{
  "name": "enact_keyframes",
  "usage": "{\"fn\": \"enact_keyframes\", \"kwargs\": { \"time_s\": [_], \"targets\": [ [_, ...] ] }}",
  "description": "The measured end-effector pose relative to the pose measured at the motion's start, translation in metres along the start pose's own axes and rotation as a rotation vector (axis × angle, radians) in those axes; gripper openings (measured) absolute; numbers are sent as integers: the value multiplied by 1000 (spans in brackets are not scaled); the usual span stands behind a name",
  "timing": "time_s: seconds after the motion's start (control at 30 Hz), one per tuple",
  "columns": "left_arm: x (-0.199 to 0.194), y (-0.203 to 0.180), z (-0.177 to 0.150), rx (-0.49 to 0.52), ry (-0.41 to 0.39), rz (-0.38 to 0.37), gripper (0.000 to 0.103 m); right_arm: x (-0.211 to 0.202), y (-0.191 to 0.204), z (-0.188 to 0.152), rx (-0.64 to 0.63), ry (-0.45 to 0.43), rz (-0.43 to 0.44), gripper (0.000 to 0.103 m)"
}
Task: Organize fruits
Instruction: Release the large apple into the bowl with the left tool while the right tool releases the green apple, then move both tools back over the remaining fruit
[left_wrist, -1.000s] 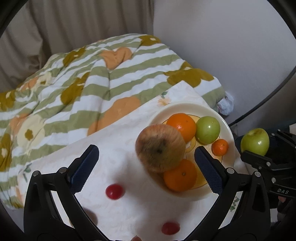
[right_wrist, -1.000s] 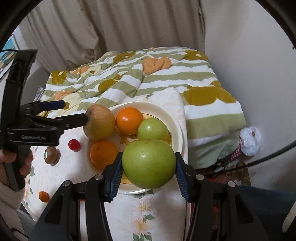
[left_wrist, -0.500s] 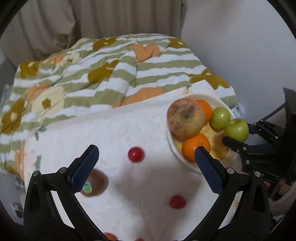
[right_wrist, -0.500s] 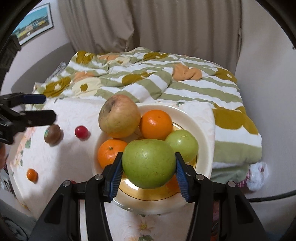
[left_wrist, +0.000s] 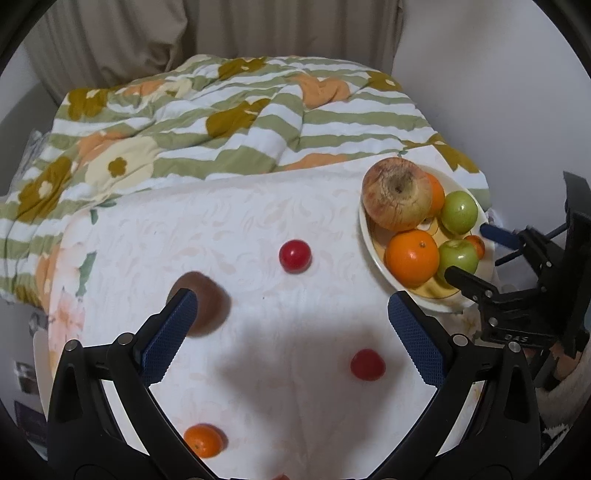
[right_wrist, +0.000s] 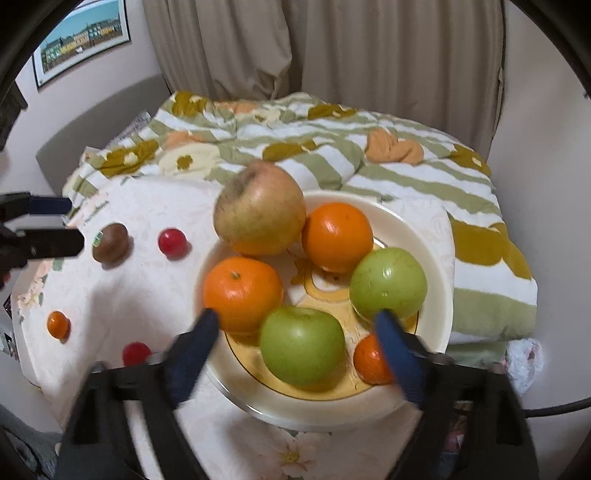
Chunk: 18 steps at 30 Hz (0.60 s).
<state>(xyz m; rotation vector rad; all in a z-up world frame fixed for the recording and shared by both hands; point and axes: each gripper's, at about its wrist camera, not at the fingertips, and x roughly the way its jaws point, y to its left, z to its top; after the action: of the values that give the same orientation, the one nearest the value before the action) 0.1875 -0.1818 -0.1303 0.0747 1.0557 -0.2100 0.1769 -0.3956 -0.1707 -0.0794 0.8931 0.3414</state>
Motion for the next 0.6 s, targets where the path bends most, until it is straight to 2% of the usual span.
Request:
{"fn": "enact_keyframes", "kwargs": {
  "time_s": [0.13, 0.47, 0.6],
  "targets": [
    [-5, -1, -4, -10, -6, 4, 103, -4, 1, -1, -6, -4, 2, 103],
    [-29, -10, -14, -14, -64, 16, 103, -35, -4, -3, 8, -40, -12, 103],
    [-48, -7, -20, -34, -82, 39, 103, -47, -2, 2, 6, -15, -14, 103]
  ]
}}
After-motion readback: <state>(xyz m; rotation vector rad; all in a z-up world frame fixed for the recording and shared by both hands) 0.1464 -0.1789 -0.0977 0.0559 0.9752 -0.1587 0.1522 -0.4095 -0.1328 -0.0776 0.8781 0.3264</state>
